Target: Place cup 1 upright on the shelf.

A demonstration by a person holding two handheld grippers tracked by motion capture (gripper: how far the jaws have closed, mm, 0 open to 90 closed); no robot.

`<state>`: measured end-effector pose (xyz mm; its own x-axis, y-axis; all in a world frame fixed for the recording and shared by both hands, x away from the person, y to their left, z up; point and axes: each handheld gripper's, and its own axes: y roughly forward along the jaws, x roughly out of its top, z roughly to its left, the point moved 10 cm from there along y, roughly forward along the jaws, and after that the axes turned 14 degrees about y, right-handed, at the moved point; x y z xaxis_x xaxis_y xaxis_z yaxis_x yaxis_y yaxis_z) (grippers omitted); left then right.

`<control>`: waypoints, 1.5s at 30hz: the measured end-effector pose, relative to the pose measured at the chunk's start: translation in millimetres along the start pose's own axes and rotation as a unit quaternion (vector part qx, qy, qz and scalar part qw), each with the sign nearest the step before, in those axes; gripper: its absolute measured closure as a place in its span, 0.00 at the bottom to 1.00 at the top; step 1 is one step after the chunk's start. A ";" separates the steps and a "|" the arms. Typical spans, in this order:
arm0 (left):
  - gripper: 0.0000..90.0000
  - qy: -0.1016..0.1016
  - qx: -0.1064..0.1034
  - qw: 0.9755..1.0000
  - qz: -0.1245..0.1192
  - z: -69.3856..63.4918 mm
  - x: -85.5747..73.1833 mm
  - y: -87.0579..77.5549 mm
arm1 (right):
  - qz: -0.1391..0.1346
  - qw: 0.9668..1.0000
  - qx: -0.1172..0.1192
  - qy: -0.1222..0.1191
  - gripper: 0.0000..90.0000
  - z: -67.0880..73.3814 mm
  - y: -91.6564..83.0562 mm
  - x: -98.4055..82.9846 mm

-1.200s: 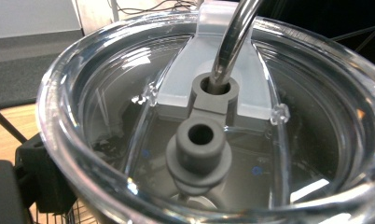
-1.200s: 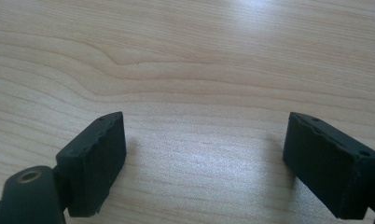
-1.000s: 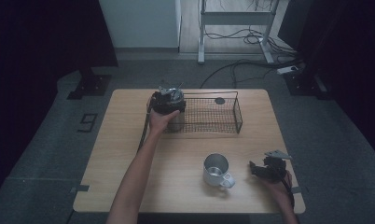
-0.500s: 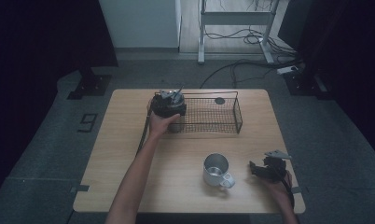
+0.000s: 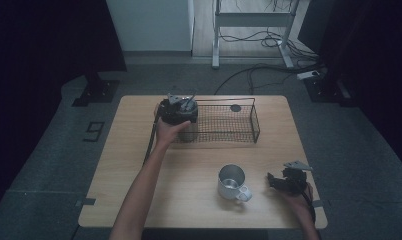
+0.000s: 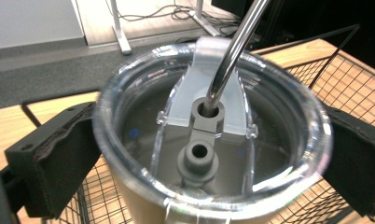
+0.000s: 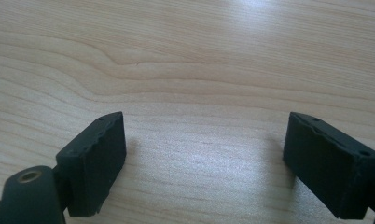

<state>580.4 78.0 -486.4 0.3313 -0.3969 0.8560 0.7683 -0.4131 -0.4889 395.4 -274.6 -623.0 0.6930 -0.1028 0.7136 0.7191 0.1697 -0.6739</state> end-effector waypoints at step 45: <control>0.05 0.000 -0.016 1.000 -0.013 -16.2 -56.5 -90.7 | 0.000 1.000 -0.002 0.003 0.15 0.4 0.4 0.4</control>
<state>483.1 124.6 -493.1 0.3123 -0.3854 0.8683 0.7586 -0.4491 -0.4721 395.9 -274.2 -622.9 0.6929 -0.1087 0.7127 0.7196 0.1649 -0.6745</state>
